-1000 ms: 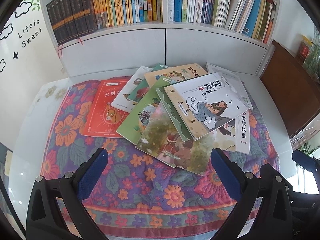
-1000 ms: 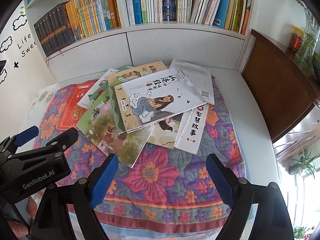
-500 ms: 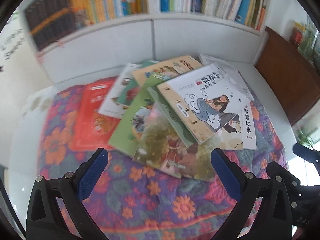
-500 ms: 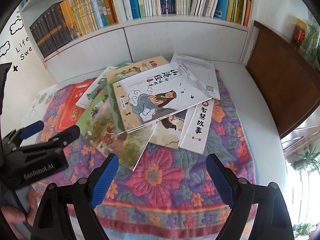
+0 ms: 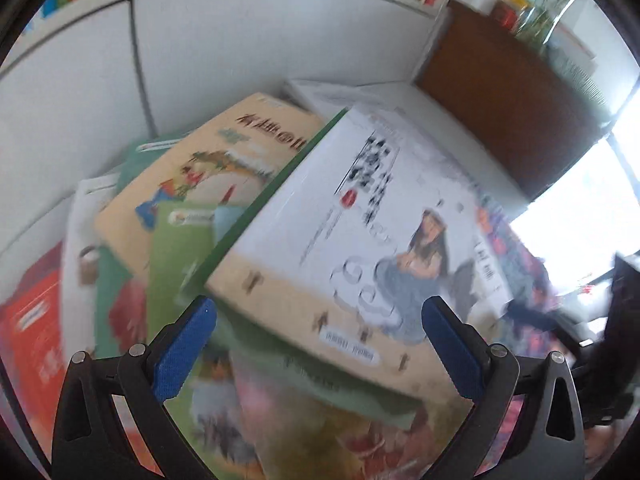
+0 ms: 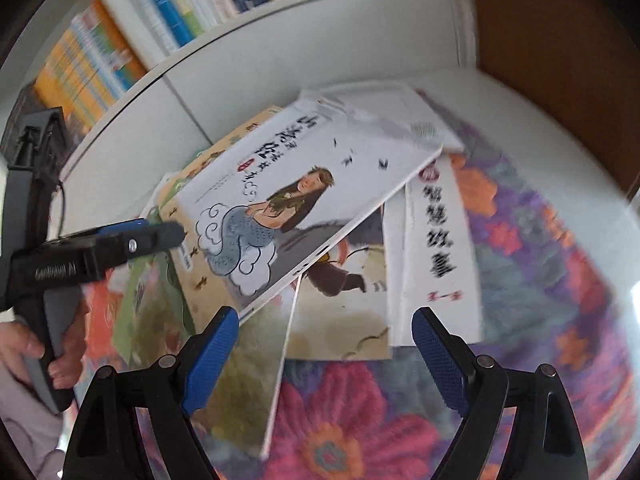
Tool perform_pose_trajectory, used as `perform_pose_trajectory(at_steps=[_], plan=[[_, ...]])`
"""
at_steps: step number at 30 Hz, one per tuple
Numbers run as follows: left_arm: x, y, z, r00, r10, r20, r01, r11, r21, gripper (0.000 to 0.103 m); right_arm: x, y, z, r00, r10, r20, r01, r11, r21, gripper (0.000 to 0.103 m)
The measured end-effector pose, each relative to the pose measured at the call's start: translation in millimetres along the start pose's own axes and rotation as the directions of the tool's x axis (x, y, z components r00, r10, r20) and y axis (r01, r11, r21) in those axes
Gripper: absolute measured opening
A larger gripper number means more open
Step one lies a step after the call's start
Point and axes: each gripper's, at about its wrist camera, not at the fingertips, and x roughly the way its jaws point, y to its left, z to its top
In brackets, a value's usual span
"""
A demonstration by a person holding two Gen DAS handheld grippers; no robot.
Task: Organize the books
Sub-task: 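Lower both tools onto the white mermaid book and close on its edge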
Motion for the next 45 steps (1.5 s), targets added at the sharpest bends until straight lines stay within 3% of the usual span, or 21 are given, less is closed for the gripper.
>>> perform_pose_trajectory(at_steps=[6,20,23,30,34,37,40,45], plan=[[8,1,13,0.999,-0.054,0.003,0.053,0.997,0.048,0.102,10,2,-5,1.0,0.0,0.031,0.0,1.0,0.014,0.088],[30,-7,29,0.998,0.045,-0.045,-0.04,0.994,0.103,0.102,19,-11,0,0.998,0.035,0.05,-0.041,0.991,0.126,0.088],[32,-16,26,0.996,0.06,-0.068,-0.051,0.991,0.126,0.102,15,-14,5,0.998,0.005,0.058,-0.013,0.992,0.129,0.088],[36,-43,13,0.992,-0.004,-0.128,0.026,0.986,0.166,0.102,24,-14,20,0.999,0.043,0.027,-0.044,0.997,0.06,0.088],[39,-57,11,0.986,-0.055,-0.155,0.078,0.986,0.149,0.102,25,-17,23,0.998,0.055,0.014,-0.056,0.998,0.04,0.088],[37,-61,17,0.993,-0.005,-0.117,0.023,0.988,0.154,0.102,26,-29,25,0.998,0.059,0.004,-0.059,0.997,0.049,0.088],[40,-56,25,0.991,-0.069,-0.115,0.076,0.995,0.062,0.102,25,-46,34,0.997,0.073,0.01,-0.073,0.994,0.078,0.088],[41,-67,16,0.991,-0.076,-0.11,0.081,0.995,0.049,0.101,31,-50,45,0.987,0.158,-0.036,-0.157,0.987,0.04,0.088]])
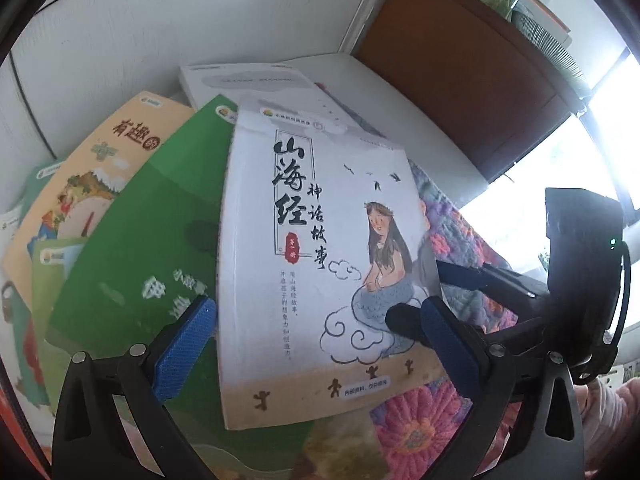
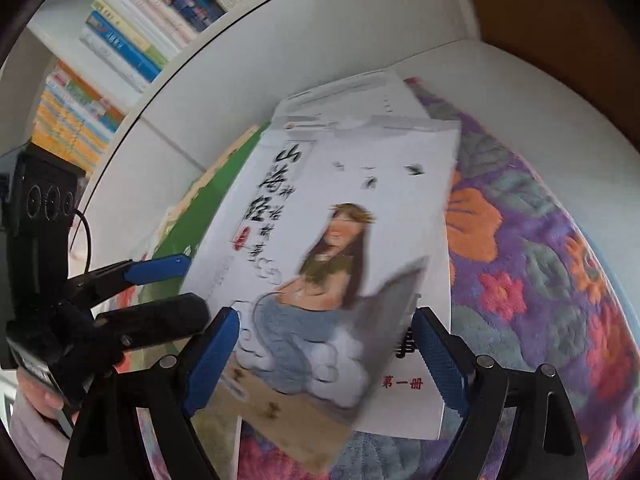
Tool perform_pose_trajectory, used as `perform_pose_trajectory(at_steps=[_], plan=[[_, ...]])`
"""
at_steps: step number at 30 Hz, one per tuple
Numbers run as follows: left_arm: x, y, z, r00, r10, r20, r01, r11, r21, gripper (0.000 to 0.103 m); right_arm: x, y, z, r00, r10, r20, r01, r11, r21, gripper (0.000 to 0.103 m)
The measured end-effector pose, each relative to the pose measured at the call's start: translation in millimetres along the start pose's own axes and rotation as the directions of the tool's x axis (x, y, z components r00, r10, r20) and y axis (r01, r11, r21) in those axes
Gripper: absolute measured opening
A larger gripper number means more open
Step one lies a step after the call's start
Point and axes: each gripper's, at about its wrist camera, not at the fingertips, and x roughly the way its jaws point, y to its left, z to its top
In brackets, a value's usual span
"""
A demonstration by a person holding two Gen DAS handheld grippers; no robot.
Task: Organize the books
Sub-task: 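Lower both tools onto the white mermaid book and close on its edge, then lift the white mermaid book off the pile with both tools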
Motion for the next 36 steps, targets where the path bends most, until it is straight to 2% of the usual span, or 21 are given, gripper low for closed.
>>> perform_pose_trajectory(at_steps=[4,7,13,16,19,22,26,27,29,30,33,36], plan=[[-1,4,-7,1.0,-0.01,-0.001,0.009,0.999,-0.035,0.101,-1,0,-2,1.0,0.004,-0.003,-0.004,0.999,-0.048,0.088],[-4,1,-11,1.0,0.001,-0.012,-0.001,0.999,-0.053,0.102,-5,-8,-1,0.997,0.068,-0.021,-0.068,0.997,-0.045,0.087],[-3,-25,-27,0.998,0.02,-0.052,-0.023,0.998,-0.055,0.101,-13,-11,-11,0.997,0.059,-0.053,-0.067,0.985,-0.159,0.088],[-6,-37,-48,0.998,0.025,-0.066,-0.03,0.997,-0.071,0.101,-18,-13,-19,0.993,0.076,-0.091,-0.093,0.975,-0.201,0.089],[-10,-47,-78,0.998,-0.006,-0.07,-0.005,0.988,-0.154,0.101,-30,-17,-33,0.987,0.095,-0.127,-0.123,0.962,-0.243,0.089],[-12,-62,-113,0.996,-0.04,-0.08,0.019,0.968,-0.251,0.101,-45,-21,-56,0.981,0.098,-0.165,-0.142,0.947,-0.287,0.089],[-5,-86,-157,0.985,-0.095,-0.144,0.043,0.942,-0.332,0.101,-62,-28,-90,0.96,0.057,-0.275,-0.147,0.936,-0.319,0.089],[-1,-88,-164,0.98,-0.116,-0.164,0.052,0.934,-0.353,0.101,-66,-31,-98,0.952,0.046,-0.302,-0.146,0.937,-0.318,0.089],[-1,-91,-169,0.983,-0.096,-0.158,0.034,0.933,-0.358,0.102,-68,-38,-107,0.932,0.037,-0.36,-0.152,0.943,-0.297,0.088],[-2,-89,-167,0.981,-0.094,-0.17,0.028,0.934,-0.356,0.102,-71,-43,-110,0.923,0.046,-0.381,-0.164,0.945,-0.283,0.082],[-1,-80,-160,0.974,-0.121,-0.19,0.042,0.925,-0.377,0.102,-75,-57,-110,0.919,0.056,-0.39,-0.17,0.949,-0.264,0.067],[-7,-69,-153,0.971,-0.168,-0.172,0.087,0.912,-0.4,0.099,-72,-79,-101,0.901,0.17,-0.4,-0.234,0.965,-0.119,0.067]])
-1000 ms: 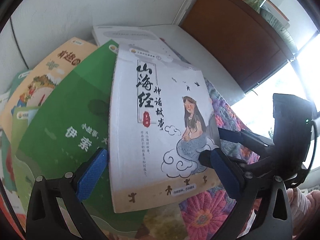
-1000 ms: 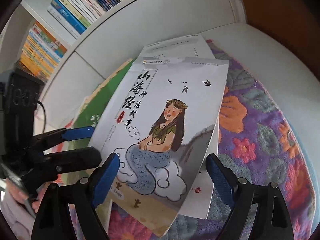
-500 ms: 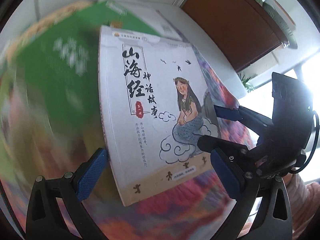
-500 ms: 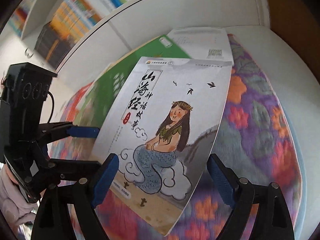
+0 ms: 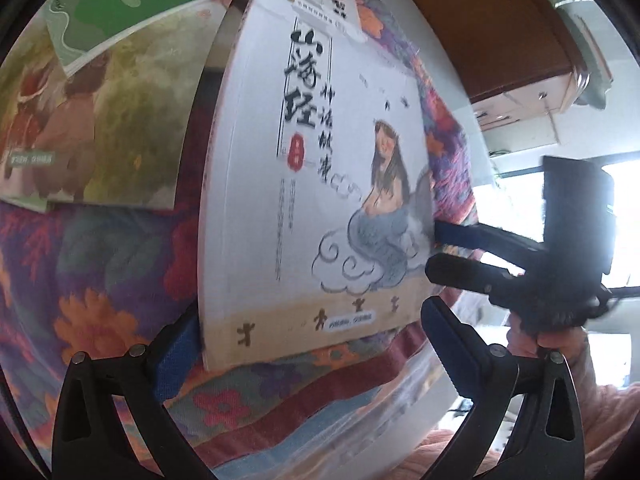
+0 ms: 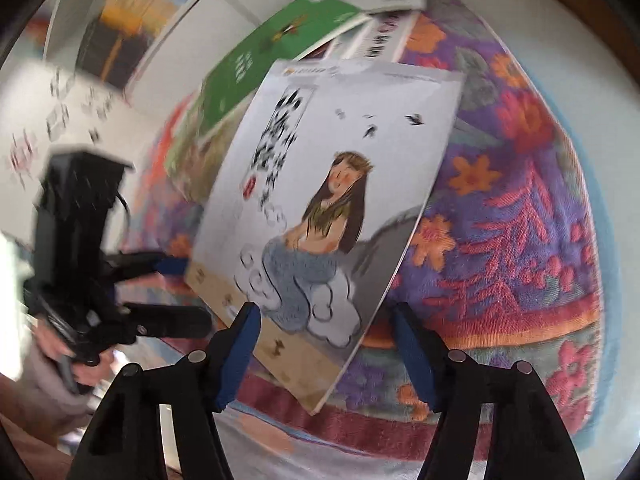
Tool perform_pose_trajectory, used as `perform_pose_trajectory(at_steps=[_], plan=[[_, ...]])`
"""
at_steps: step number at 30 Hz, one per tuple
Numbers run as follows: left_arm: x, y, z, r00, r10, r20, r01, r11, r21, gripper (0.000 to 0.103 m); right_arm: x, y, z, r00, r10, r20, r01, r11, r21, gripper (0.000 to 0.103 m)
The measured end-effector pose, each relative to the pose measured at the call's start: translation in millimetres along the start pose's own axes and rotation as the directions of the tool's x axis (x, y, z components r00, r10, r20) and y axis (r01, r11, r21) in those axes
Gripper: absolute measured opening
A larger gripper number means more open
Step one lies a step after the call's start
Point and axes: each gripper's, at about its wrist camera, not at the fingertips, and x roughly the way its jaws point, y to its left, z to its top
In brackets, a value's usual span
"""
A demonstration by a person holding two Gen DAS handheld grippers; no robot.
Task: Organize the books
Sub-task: 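Lift the white mermaid book off the pile with both tools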
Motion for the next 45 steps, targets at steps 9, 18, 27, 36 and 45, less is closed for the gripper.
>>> perform_pose_trajectory(at_steps=[9,18,27,36,45], plan=[[-1,19,12,0.994,-0.11,0.009,0.11,0.987,-0.12,0.074,-1,-23,3,0.989,0.147,0.009,-0.147,0.984,0.1,0.057],[9,-1,29,0.997,-0.069,-0.045,0.064,0.992,-0.106,0.073,-14,-72,-3,0.963,0.252,0.097,-0.268,0.935,0.231,0.035],[10,4,29,0.997,-0.067,-0.049,0.058,0.985,-0.165,0.068,-6,-65,11,0.956,0.247,0.159,-0.278,0.935,0.22,0.034],[-7,21,19,0.994,0.08,-0.068,-0.093,0.973,-0.211,0.048,0,-69,17,0.96,0.272,0.065,-0.28,0.936,0.214,0.026],[-17,26,18,0.995,0.102,-0.021,-0.104,0.97,-0.218,0.035,17,-71,37,0.949,0.305,0.079,-0.315,0.92,0.234,0.012]])
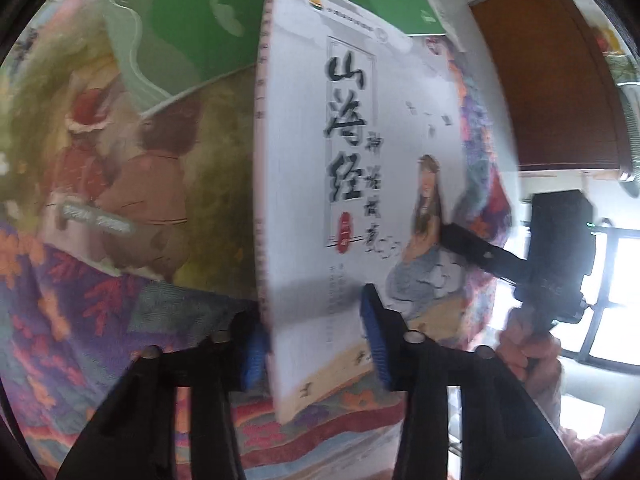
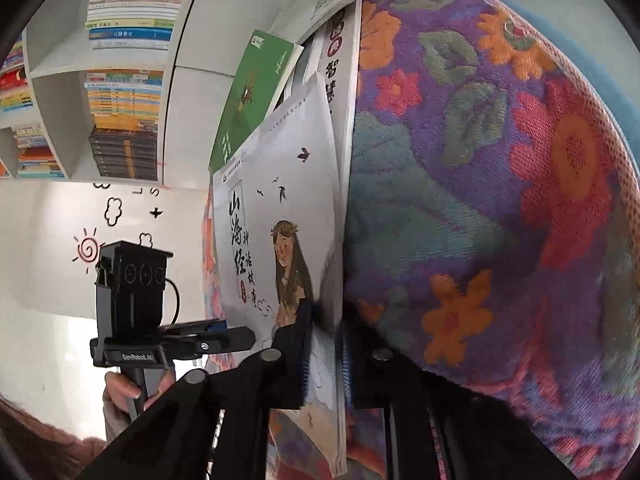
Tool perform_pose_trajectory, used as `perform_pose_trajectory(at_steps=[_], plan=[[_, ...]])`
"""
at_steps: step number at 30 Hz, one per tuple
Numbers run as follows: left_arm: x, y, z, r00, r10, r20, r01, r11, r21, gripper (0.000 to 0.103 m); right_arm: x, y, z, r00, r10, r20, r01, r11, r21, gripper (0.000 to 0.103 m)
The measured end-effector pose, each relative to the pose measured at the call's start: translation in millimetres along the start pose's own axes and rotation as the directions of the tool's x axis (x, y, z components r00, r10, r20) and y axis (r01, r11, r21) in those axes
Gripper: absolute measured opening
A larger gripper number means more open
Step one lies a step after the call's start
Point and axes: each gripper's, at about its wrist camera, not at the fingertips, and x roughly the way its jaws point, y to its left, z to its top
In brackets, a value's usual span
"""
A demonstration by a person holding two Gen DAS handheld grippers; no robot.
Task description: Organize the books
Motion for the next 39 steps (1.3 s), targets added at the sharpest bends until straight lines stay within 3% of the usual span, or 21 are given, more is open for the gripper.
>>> perform_pose_trajectory(at_steps=[4,6,10,17,19,24,32,39], plan=[[-1,-16,-7,0.988,0.148,0.053,-0.151,0.987,0.052,0.033,-4,28,-8,0.999,-0.037,0.035,0.039,0.997,-0.069,0.006],[-2,-22,-10,0.978,0.191,0.079,-0.196,0.978,0.07,0.032,-4,52,-12,0.993,-0.104,0.046,0.11,0.984,-0.139,0.006],[-9,-8,-11,0.992,0.107,0.061,-0.108,0.994,0.017,0.029,-6,83,-17,0.986,-0.155,0.06,0.164,0.966,-0.2,0.006],[-36,1,-23,0.999,0.019,0.048,-0.023,0.997,0.073,0.029,-12,116,-24,0.973,-0.205,0.108,0.223,0.955,-0.197,0.006],[-45,10,-26,0.999,0.018,0.049,-0.021,0.997,0.079,0.029,-12,128,-27,0.97,-0.212,0.119,0.233,0.951,-0.203,0.006],[-76,40,-41,0.998,0.002,0.057,-0.007,0.995,0.103,0.029,-9,144,-36,0.982,-0.149,0.113,0.167,0.969,-0.181,0.006],[-111,87,-56,0.998,-0.013,0.066,0.007,0.996,0.091,0.029,13,172,-51,0.978,-0.175,0.116,0.196,0.957,-0.215,0.007],[-135,106,-70,0.996,-0.021,0.082,0.012,0.994,0.111,0.029,18,185,-57,0.978,-0.162,0.127,0.187,0.958,-0.215,0.007]])
